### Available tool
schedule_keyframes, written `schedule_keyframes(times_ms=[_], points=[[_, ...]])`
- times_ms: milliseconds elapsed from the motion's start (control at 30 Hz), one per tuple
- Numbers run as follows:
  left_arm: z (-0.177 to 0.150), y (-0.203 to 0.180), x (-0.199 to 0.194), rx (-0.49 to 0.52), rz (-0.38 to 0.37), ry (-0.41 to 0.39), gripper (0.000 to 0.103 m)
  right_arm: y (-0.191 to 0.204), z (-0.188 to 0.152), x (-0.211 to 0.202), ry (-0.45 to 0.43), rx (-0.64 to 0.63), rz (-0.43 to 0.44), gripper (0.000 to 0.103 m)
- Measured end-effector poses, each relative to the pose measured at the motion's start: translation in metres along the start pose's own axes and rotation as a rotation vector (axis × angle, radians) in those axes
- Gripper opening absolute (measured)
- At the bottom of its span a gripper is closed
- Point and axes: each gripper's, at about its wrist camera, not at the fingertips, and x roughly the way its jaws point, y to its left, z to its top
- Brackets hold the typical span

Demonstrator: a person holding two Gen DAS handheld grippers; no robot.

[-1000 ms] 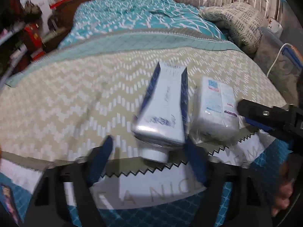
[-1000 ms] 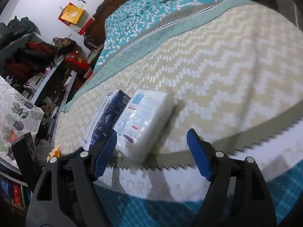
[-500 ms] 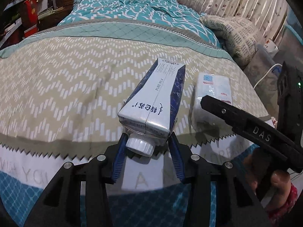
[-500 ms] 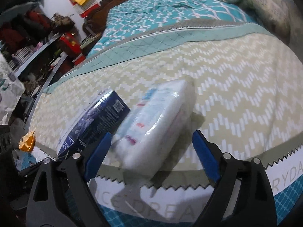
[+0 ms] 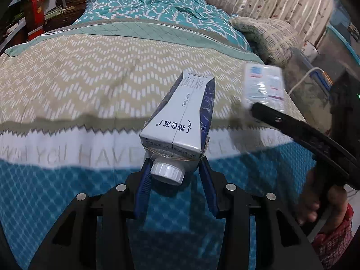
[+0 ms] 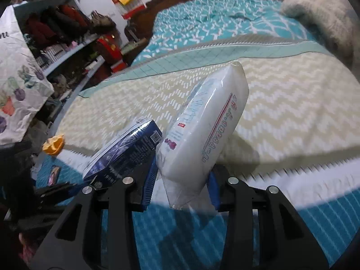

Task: Collect trash
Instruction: 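Grasp the milk carton with the left tool while the right tool grasps the wipes packet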

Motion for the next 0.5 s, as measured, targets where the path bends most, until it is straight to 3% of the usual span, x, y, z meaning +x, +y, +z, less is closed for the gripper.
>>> schedule_keyframes(times_ms=[33, 67, 100, 167, 400, 467, 500], points=[[-0.006, -0.005, -0.004, 0.015, 0.01, -0.001, 0.041, -0.003, -0.009, -0.011, -0.007, 0.002, 0.001, 0.042], [-0.01, -0.007, -0.006, 0.026, 0.019, -0.004, 0.05, -0.006, -0.018, -0.02, -0.009, 0.005, 0.001, 0.042], [-0.013, -0.01, -0.009, 0.04, 0.031, -0.01, 0.069, -0.011, -0.027, -0.028, -0.008, 0.011, -0.002, 0.042], [-0.015, -0.014, -0.019, 0.065, 0.055, -0.051, 0.08, -0.021, -0.045, -0.041, 0.0, 0.029, -0.017, 0.042], [0.005, -0.023, -0.019, 0.091, 0.117, -0.089, 0.086, -0.054, -0.083, -0.067, 0.008, 0.095, -0.052, 0.044], [0.014, -0.025, -0.009, 0.106, 0.168, -0.086, 0.086, -0.061, -0.086, -0.069, 0.005, 0.113, -0.042, 0.046], [0.017, -0.026, -0.004, 0.11, 0.184, -0.078, 0.086, -0.063, -0.086, -0.07, 0.004, 0.12, -0.039, 0.052]])
